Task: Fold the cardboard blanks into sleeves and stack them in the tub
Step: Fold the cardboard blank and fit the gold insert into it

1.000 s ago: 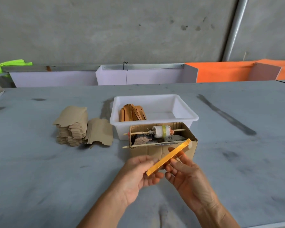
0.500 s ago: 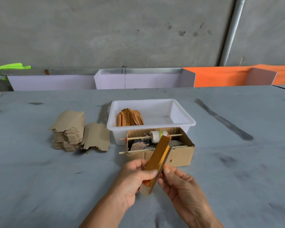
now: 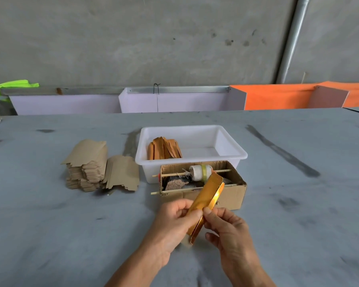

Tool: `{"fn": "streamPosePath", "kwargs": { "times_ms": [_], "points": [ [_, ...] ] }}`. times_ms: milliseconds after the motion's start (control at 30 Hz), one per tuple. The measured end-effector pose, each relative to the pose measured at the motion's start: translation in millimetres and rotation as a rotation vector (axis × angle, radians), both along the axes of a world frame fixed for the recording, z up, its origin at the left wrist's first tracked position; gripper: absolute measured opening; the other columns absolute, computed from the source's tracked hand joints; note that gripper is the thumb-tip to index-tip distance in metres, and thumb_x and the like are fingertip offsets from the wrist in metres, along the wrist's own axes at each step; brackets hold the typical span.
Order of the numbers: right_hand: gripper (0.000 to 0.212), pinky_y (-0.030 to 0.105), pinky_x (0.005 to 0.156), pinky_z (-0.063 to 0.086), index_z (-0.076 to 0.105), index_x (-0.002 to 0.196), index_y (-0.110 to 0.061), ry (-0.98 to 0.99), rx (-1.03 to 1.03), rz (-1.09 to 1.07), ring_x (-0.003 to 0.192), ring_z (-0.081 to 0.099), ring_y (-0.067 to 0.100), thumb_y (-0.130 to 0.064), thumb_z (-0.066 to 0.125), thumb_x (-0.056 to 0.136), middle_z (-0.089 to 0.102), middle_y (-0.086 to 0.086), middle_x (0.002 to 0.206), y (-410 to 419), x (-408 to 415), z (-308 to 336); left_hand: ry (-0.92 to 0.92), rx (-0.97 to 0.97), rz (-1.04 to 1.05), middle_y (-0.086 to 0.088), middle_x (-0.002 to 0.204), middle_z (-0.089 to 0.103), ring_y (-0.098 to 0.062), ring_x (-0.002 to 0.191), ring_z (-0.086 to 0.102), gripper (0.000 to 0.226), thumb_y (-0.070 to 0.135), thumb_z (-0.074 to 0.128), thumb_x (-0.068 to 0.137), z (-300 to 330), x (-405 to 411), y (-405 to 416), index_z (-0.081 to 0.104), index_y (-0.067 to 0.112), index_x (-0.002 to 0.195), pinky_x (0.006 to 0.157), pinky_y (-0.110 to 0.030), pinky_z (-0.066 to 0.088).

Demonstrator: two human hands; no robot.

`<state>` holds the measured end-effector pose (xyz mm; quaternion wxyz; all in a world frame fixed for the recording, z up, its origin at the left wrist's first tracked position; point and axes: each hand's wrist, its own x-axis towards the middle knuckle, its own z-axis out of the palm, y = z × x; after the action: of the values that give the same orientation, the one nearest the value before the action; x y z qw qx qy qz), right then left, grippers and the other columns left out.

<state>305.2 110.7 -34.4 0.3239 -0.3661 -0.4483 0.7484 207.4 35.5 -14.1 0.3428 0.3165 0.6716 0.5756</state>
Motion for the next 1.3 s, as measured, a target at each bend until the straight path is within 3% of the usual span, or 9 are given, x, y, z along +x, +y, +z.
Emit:
{"fn": "streamPosePath", "kwargs": {
  "times_ms": [133, 333, 433, 567, 667, 900, 1000, 1167, 1300],
  "points": [
    [0.021, 0.028, 0.056, 0.041, 0.059, 0.061, -0.011, -0.004, -0.013, 0.000, 0.055, 0.052, 0.012, -0.013, 0.071, 0.078, 0.060, 0.004, 0.056, 0.6, 2.9, 0.8, 0.002, -0.028, 0.004, -0.001, 0.087, 0.073, -0.010, 0.070, 0.066, 0.035, -0.003, 0.071, 0.077, -2.4, 1.9, -1.3, 0.064, 0.018, 0.104, 0.060, -0.024, 0.052],
    [0.014, 0.023, 0.054, 0.039, 0.060, 0.063, -0.014, -0.001, 0.065, 0.052, 0.053, 0.049, 0.007, -0.019, 0.074, 0.062, 0.053, 0.000, 0.058, 15.8, 20.3, 9.2, 0.104, -0.114, -0.164, 0.000, 0.082, 0.069, -0.006, 0.056, 0.058, 0.034, -0.007, 0.064, 0.081, 3.6, -8.5, -8.4, 0.059, 0.015, 0.107, 0.051, -0.016, 0.044],
    [0.014, 0.020, 0.047, 0.040, 0.061, 0.066, -0.011, -0.009, 0.062, 0.039, 0.049, 0.047, 0.006, -0.018, 0.073, 0.062, 0.052, 0.003, 0.057, 17.3, 25.2, 6.7, 0.103, -0.044, -0.084, -0.007, 0.087, 0.068, -0.010, 0.058, 0.059, 0.041, -0.009, 0.067, 0.076, 4.2, -9.8, -10.8, 0.059, 0.017, 0.107, 0.054, -0.021, 0.047],
    [0.009, 0.017, 0.039, 0.042, 0.062, 0.075, -0.008, 0.081, -0.111, -0.101, 0.043, 0.050, 0.005, -0.004, 0.069, 0.078, 0.060, 0.005, 0.060, 8.4, 18.9, 0.5, -0.251, 0.235, 0.300, -0.003, 0.058, 0.063, -0.011, 0.047, 0.054, 0.029, -0.016, 0.067, 0.072, -8.7, 3.6, -1.6, 0.060, 0.005, 0.090, 0.047, -0.023, 0.044],
    [0.012, 0.016, 0.037, 0.041, 0.061, 0.073, -0.008, 0.129, -0.186, -0.144, 0.041, 0.049, 0.005, -0.001, 0.069, 0.080, 0.060, 0.004, 0.056, -2.3, 9.8, 1.8, -0.458, 0.322, 0.387, -0.004, 0.055, 0.063, -0.012, 0.047, 0.056, 0.017, -0.011, 0.068, 0.073, -19.5, 16.7, 4.3, 0.061, 0.002, 0.082, 0.047, -0.021, 0.046],
    [0.013, 0.019, 0.040, 0.042, 0.064, 0.070, -0.010, 0.085, -0.140, -0.107, 0.043, 0.051, 0.007, -0.005, 0.073, 0.076, 0.062, 0.004, 0.057, -7.0, 0.1, 9.4, -0.509, 0.361, 0.404, -0.014, 0.061, 0.067, -0.018, 0.052, 0.065, 0.009, -0.004, 0.071, 0.069, -18.0, 14.0, 8.0, 0.066, -0.002, 0.077, 0.047, -0.022, 0.051],
    [0.013, 0.021, 0.046, 0.040, 0.065, 0.068, -0.011, -0.043, 0.063, -0.117, 0.046, 0.053, 0.006, -0.010, 0.073, 0.079, 0.061, -0.002, 0.053, 2.4, -0.1, 14.5, -0.523, 0.377, 0.466, -0.014, 0.059, 0.067, -0.018, 0.048, 0.064, 0.007, -0.006, 0.070, 0.071, -15.0, 9.5, 6.9, 0.066, -0.002, 0.075, 0.045, -0.022, 0.052],
    [0.010, 0.022, 0.059, 0.041, 0.070, 0.072, -0.024, -0.339, 0.757, -0.329, 0.065, 0.056, 0.008, -0.020, 0.071, 0.081, 0.064, -0.012, 0.064, 38.4, 10.3, 40.7, -0.508, 0.409, 0.506, -0.013, 0.063, 0.069, -0.020, 0.051, 0.066, 0.012, -0.004, 0.071, 0.069, -17.5, -4.8, -1.3, 0.065, -0.003, 0.079, 0.047, -0.023, 0.053],
    [0.013, 0.026, 0.067, 0.040, 0.075, 0.092, -0.019, -0.624, 1.054, -0.093, 0.082, 0.054, 0.023, -0.018, 0.065, 0.085, 0.060, -0.011, 0.071, 64.3, -3.3, 53.3, -0.478, 0.369, 0.485, -0.017, 0.071, 0.071, -0.023, 0.057, 0.067, 0.018, 0.000, 0.073, 0.067, -24.5, -3.7, -7.2, 0.067, -0.003, 0.083, 0.049, -0.024, 0.054]
  ]
}}
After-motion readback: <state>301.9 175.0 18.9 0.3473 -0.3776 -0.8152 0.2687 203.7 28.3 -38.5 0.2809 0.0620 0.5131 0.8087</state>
